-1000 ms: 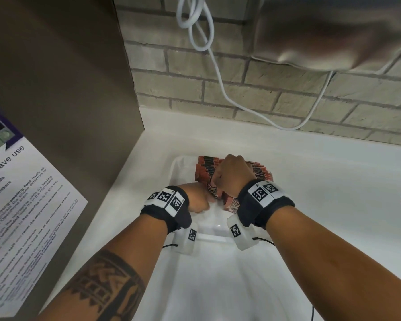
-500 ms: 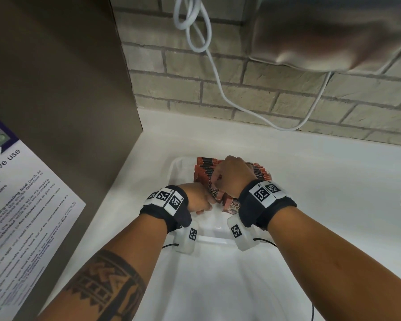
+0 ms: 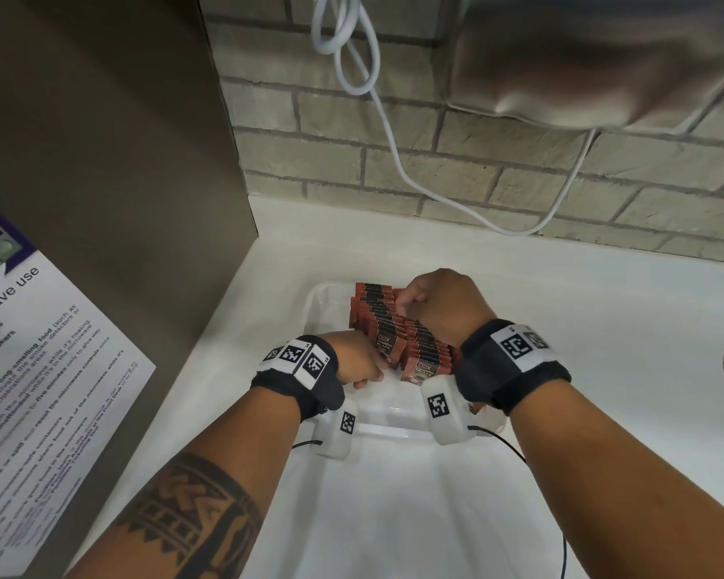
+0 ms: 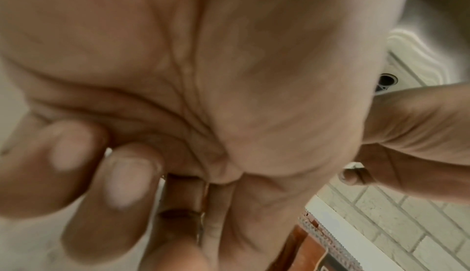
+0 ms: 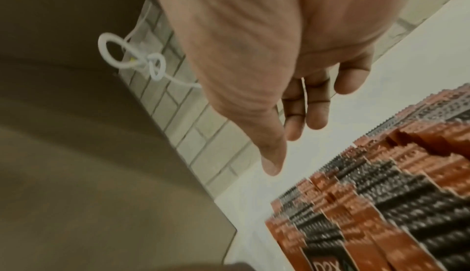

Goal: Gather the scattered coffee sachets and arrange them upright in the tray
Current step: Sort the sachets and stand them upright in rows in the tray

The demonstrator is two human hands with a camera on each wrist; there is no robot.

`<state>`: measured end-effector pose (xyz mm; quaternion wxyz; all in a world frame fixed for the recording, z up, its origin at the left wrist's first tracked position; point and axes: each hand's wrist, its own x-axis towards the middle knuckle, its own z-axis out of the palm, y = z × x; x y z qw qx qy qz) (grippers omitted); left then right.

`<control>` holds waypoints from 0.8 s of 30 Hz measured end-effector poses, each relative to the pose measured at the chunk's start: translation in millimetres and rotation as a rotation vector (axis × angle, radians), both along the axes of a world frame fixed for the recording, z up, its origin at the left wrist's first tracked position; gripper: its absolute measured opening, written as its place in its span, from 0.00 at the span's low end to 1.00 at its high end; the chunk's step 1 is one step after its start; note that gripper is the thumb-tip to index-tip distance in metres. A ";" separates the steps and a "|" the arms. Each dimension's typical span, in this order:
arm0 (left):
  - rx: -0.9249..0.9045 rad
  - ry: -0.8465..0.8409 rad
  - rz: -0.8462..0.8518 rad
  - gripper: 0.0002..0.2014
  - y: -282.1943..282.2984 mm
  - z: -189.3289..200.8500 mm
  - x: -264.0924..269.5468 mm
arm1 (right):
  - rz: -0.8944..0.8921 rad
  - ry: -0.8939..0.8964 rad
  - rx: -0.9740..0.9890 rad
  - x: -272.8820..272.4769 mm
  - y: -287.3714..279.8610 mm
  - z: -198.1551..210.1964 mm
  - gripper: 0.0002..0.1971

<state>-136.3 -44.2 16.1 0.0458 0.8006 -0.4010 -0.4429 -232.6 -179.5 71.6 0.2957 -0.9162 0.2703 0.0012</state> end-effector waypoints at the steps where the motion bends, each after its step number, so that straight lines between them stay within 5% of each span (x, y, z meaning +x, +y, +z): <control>1: 0.004 -0.006 -0.002 0.18 0.3 -0.6 0.2 | -0.021 -0.043 0.025 -5.3 -2.9 2.2 0.10; 11: 0.008 -0.007 0.007 0.17 -1.8 -4.4 -2.4 | -0.170 -0.162 0.140 -56.5 -17.1 -4.5 0.03; 24: -0.072 0.069 0.150 0.14 -0.2 -6.5 2.7 | -0.055 -0.074 0.018 -41.4 6.9 -10.6 0.07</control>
